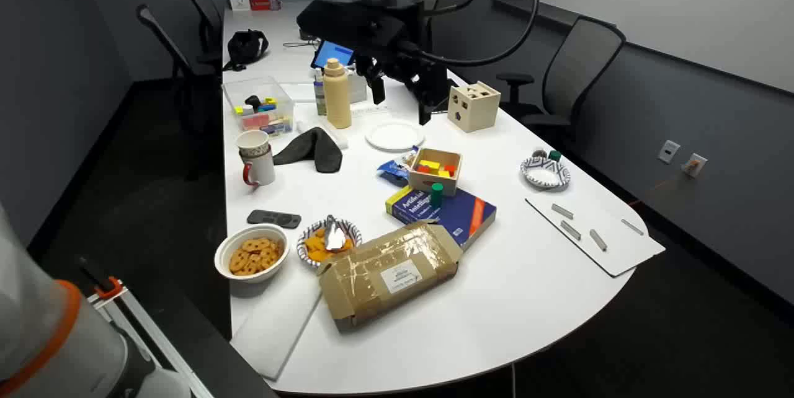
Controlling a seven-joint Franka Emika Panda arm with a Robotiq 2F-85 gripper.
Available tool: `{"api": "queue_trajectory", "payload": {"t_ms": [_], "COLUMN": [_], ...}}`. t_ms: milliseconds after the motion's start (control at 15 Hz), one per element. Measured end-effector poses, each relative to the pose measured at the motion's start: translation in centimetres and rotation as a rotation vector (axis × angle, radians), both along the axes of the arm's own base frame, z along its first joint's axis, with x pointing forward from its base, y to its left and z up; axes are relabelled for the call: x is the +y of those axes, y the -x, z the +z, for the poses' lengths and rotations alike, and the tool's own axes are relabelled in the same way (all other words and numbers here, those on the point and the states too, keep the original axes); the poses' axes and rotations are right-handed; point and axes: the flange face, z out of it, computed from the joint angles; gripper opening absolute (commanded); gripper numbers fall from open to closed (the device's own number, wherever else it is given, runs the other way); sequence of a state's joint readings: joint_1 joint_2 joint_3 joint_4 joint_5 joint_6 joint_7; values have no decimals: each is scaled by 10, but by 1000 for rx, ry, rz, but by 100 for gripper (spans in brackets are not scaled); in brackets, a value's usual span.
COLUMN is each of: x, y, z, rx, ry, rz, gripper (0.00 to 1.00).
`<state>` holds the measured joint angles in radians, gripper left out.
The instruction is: Press on the button
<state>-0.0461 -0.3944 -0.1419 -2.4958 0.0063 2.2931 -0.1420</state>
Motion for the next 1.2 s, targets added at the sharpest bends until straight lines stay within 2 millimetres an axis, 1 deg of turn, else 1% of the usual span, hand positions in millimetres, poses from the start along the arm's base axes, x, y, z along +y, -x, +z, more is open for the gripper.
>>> {"api": "queue_trajectory", "payload": {"t_ms": [267,333,400,467,533,600,800,867,1000,1133,1200], "x": [1,6,15,29,49,75,162,190,238,269,278], "y": [0,-1,-3,-5,-7,-9,-12,-12,-11,-7,-6], "z": [0,-1,-2,-3,-5,-8,-22,-29,-51,-79,-95], "rx": [1,2,4,7,12,19,14,5,-8,13,34], "ry": [-3,-10,-23,-39,-57,-78,-107,-102,-79,-31,-4], "rz": [-2,-11,-21,-26,-23,-11,37,51,75,92,94], "gripper": [100,100,100,100,100,100,100,100,100,100,99]}}
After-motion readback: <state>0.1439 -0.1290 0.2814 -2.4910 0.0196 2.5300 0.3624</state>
